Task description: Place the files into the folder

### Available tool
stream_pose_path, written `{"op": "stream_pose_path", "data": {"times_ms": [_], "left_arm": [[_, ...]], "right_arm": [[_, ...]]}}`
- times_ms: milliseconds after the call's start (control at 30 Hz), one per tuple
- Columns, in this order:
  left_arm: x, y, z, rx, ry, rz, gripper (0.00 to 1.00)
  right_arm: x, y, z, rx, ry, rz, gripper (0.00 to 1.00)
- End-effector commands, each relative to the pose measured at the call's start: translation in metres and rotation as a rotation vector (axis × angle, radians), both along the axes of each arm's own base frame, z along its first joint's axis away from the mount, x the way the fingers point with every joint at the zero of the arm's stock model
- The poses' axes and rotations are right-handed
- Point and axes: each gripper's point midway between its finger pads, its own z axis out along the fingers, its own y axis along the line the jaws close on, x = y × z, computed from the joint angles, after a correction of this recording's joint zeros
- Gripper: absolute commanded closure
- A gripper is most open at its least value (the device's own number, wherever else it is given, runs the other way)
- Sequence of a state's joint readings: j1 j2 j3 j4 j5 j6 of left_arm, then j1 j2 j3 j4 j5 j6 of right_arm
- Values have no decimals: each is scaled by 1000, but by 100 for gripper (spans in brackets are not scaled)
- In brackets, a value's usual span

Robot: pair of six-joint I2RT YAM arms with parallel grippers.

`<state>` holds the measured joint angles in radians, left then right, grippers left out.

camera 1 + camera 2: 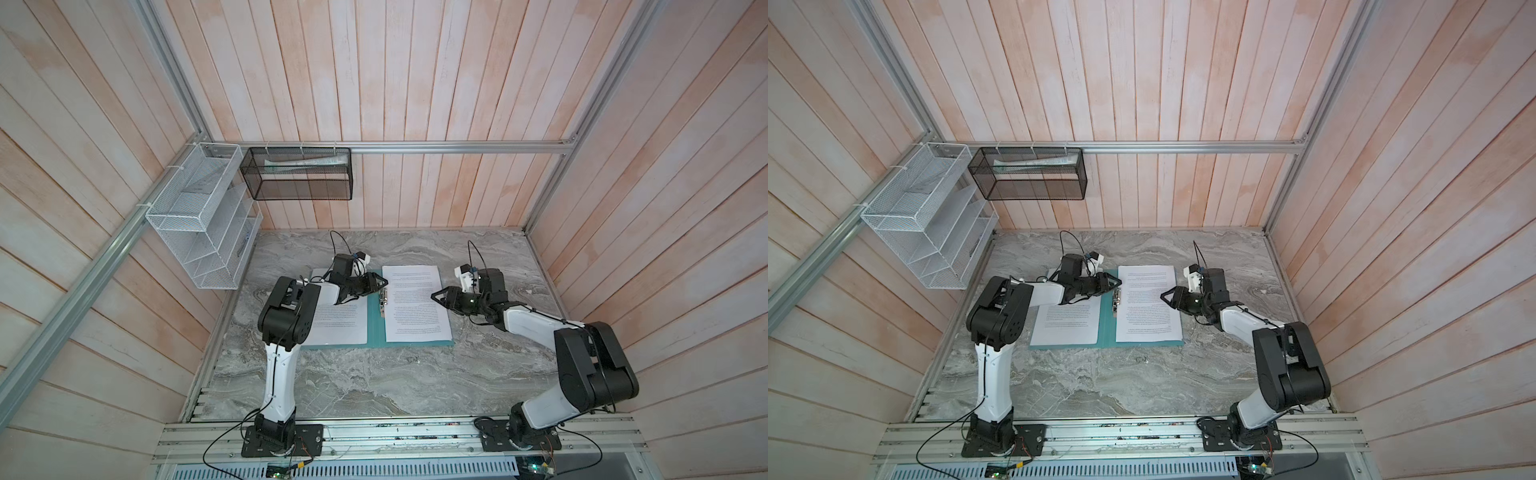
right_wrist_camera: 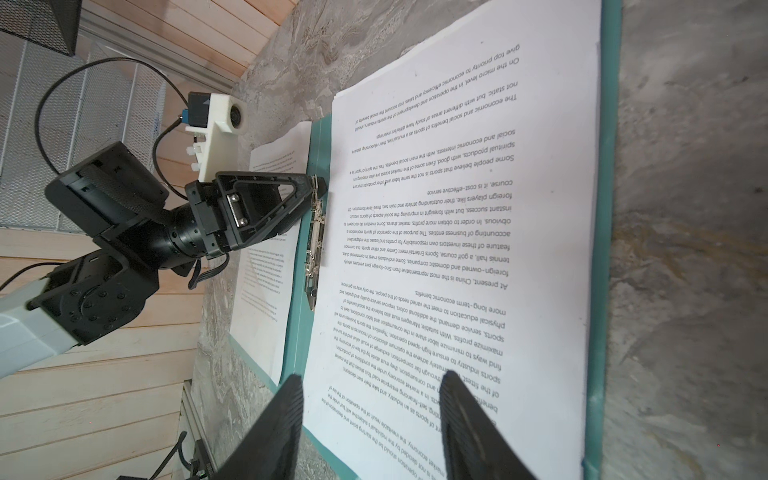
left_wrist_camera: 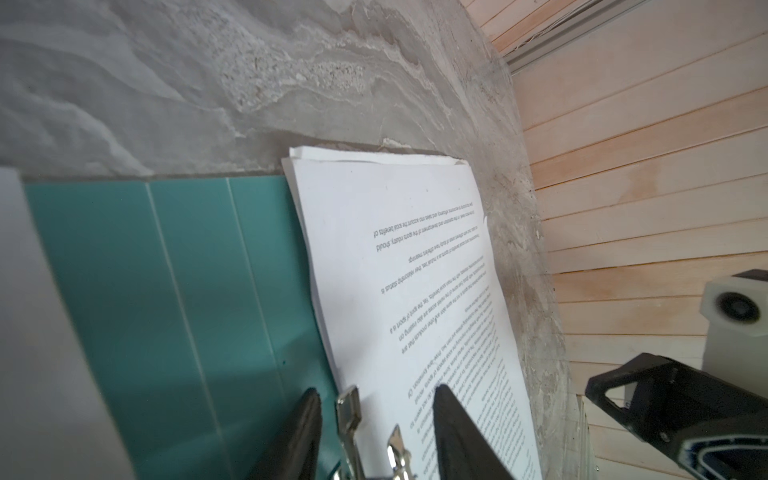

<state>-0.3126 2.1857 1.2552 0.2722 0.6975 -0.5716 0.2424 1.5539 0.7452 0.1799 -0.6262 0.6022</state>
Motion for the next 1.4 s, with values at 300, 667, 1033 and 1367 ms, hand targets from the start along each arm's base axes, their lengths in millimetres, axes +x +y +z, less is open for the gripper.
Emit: {"op": "stream_pose_path", "data": {"times_ms": [300,667,1033,1367], "left_arm": [[-4,-4,10,-33,-25,-14,54],[-6,-3,30,-44,-61,-9,56],[-28,-9,53,-61,-90,-34,57],[-60,-7,84,-76,-118,-38,57]], "right_arm": [[0,5,1,34,-2,5,51],[-1,9,-1,62,12,12,53],[-3,11,-1,65,11,20,53],[-2,21,6,73,19,41,55]]}}
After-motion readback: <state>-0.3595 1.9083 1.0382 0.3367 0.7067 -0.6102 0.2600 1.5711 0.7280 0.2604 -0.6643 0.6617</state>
